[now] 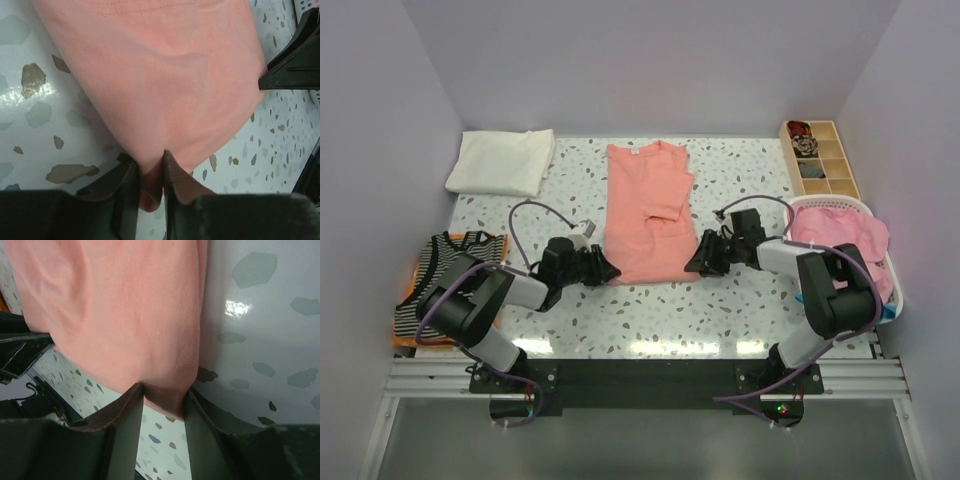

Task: Fold and stack the t-shirts
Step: Grab one side of the 2/3 rectangular tshirt with both arms, then fold the long partially folded tshirt into a neat square, then smooth out wrinkles on the folded tshirt

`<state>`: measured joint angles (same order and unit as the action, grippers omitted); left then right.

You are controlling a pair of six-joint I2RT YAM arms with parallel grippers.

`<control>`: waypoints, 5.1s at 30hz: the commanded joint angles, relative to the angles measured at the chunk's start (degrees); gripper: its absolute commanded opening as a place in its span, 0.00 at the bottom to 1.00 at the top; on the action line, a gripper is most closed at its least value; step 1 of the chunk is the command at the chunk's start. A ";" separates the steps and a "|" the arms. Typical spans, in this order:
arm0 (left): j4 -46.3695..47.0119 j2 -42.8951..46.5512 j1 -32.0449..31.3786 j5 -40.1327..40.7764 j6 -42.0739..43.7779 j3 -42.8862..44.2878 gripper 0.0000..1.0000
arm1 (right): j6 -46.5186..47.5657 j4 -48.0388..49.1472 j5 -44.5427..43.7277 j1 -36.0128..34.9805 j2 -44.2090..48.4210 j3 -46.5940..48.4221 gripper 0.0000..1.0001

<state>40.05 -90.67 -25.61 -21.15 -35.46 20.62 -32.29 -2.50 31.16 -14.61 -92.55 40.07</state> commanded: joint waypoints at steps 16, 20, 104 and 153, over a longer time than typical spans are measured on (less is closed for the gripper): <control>-19.92 8.84 -0.14 -1.97 6.28 4.95 0.00 | 1.53 -2.23 2.15 0.02 6.40 -4.65 0.00; -24.75 10.69 -1.02 -2.94 7.42 4.78 0.00 | 3.02 -5.49 1.98 -0.15 10.98 -6.94 0.00; -25.65 -31.58 15.41 -10.41 6.46 65.34 1.00 | -0.23 8.83 7.24 13.47 -42.71 68.47 0.64; -18.07 -12.00 2.94 -1.53 4.18 22.20 0.54 | -0.13 6.72 3.13 -3.83 -12.76 11.98 0.15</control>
<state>26.83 -109.06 -19.46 -23.00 -29.61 49.87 -30.33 3.70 38.15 -14.87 -113.75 61.34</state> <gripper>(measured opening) 0.542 0.185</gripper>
